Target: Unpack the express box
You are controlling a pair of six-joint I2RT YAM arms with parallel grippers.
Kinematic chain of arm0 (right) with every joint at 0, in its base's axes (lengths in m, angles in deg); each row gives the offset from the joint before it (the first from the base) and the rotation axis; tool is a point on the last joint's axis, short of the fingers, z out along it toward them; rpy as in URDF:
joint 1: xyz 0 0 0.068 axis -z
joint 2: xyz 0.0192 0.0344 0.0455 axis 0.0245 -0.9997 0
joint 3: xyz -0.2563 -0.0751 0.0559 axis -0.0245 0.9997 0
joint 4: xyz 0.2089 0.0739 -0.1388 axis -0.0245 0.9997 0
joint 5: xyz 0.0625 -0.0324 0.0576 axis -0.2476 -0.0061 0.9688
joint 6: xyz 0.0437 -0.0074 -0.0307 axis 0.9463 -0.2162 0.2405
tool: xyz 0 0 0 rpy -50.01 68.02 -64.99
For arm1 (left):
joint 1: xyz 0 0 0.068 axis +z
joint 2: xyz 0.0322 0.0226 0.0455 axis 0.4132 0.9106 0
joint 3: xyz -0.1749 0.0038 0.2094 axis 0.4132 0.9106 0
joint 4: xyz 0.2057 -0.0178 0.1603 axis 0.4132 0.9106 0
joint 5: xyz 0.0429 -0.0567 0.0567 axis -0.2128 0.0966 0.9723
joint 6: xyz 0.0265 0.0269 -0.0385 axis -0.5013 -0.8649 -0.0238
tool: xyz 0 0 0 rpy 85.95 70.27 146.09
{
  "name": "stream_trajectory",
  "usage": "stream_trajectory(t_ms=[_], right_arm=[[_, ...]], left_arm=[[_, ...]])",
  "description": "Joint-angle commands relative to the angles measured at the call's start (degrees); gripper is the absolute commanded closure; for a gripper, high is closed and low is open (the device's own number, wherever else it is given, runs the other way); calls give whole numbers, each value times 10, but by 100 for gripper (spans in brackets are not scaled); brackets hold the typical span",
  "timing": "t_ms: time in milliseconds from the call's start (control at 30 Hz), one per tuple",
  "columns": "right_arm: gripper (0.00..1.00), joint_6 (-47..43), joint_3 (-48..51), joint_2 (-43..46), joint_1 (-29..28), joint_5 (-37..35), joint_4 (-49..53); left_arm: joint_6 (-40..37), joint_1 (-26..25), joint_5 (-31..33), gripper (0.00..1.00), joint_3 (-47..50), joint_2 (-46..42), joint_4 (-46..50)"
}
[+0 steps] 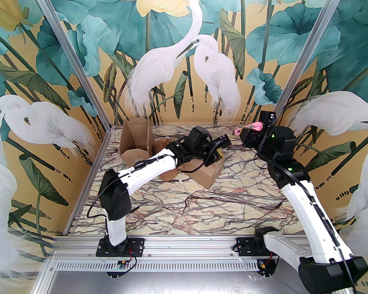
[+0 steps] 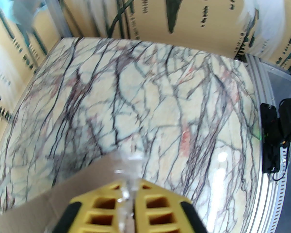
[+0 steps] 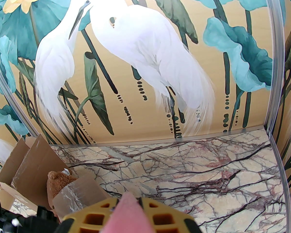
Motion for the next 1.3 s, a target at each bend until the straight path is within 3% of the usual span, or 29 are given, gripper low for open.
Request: stream_trajectory(t_ms=[0,167,267,467,733,1267], right_arm=[[100,-45,21,1,0,65,5],[100,-86,42,-8,-22,130,-1],[100,-115,38,-24,-45,135,8],[100,-168,28,-68,-102,131,15],[100,-195,21,-123,-127,126,-4],[100,-227,19,-138,-144,94,-21]], left_arm=[[80,35,54,73,18,-50,-29],[161,82,93,26,58,-77,-49],[189,98,107,20,54,-67,-29],[236,124,121,17,1,-2,56],[239,141,108,14,-19,45,104],[211,142,91,17,4,64,113]])
